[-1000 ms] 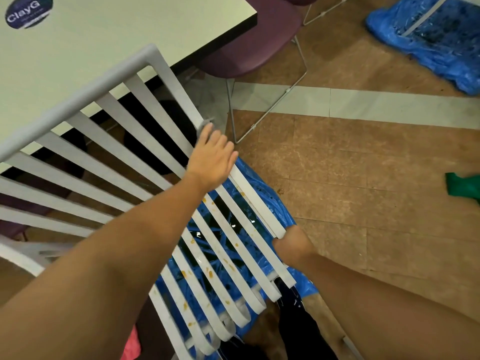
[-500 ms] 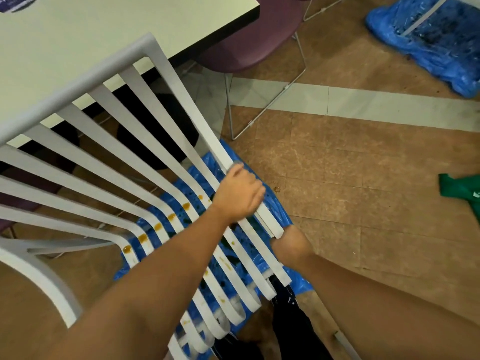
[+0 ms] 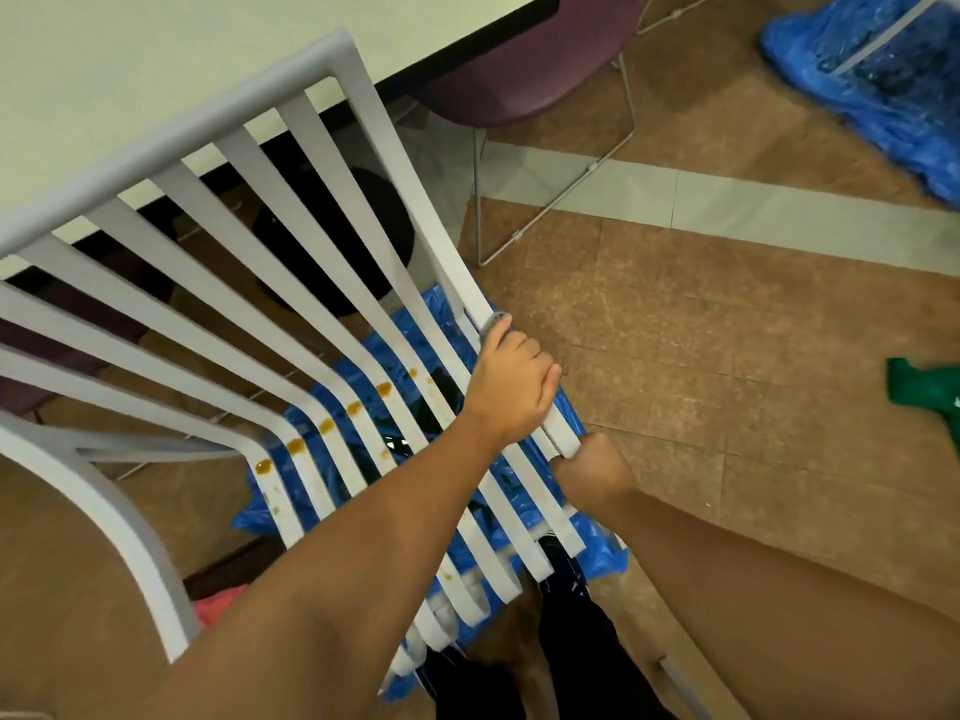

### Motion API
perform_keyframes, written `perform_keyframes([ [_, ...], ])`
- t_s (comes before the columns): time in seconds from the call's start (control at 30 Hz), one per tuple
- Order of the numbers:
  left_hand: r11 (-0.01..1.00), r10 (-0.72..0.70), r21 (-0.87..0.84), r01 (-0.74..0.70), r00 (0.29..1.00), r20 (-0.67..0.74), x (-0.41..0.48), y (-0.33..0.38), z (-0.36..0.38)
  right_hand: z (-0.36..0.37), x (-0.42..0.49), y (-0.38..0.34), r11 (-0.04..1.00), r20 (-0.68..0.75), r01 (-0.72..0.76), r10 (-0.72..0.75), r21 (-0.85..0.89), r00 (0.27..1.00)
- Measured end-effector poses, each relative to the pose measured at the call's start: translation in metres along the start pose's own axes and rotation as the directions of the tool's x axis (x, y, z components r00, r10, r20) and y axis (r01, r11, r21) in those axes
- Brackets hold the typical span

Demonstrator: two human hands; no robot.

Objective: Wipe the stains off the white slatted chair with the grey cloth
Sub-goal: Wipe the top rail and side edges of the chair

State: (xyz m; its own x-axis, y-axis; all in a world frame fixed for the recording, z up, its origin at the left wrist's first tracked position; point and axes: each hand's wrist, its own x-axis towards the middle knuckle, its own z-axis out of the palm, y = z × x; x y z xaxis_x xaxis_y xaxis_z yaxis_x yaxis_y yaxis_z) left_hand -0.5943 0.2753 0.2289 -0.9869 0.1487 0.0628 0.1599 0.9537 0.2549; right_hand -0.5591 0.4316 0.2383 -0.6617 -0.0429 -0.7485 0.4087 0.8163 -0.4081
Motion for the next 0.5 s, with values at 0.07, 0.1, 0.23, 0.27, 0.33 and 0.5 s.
perform_keyframes([
  [0.07, 0.978, 0.018, -0.207, -0.026, 0.999, -0.043, -0.017, 0.009, 0.007, 0.0, -0.001, 0.0, 1.0, -0.013, 0.021, -0.021, 0.003, 1.0],
  [0.1, 0.952, 0.016, -0.305, -0.026, 0.999, -0.034, -0.025, 0.013, 0.008, -0.001, -0.003, 0.0, 0.999, -0.013, 0.039, -0.039, 0.009, 0.999],
  [0.23, 0.723, -0.107, -0.677, 0.139, 0.99, 0.089, -0.045, 0.031, -0.004, -0.007, -0.014, -0.003, 0.977, 0.044, 0.185, -0.19, 0.103, 0.981],
  [0.27, 0.639, -0.146, -0.741, 0.209, 0.978, 0.15, -0.047, 0.034, -0.008, -0.009, -0.017, -0.003, 0.959, 0.074, 0.22, -0.236, 0.177, 0.969],
  [0.33, 0.509, -0.179, -0.785, 0.353, 0.935, 0.305, -0.047, 0.038, -0.013, -0.016, -0.023, 0.006, 0.898, 0.142, 0.235, -0.305, 0.371, 0.942],
  [0.5, 0.39, -0.22, -0.791, 0.472, 0.882, 0.417, -0.046, 0.035, -0.018, -0.034, -0.037, 0.031, 0.808, -0.186, 0.4, -0.354, 0.433, 0.916],
])
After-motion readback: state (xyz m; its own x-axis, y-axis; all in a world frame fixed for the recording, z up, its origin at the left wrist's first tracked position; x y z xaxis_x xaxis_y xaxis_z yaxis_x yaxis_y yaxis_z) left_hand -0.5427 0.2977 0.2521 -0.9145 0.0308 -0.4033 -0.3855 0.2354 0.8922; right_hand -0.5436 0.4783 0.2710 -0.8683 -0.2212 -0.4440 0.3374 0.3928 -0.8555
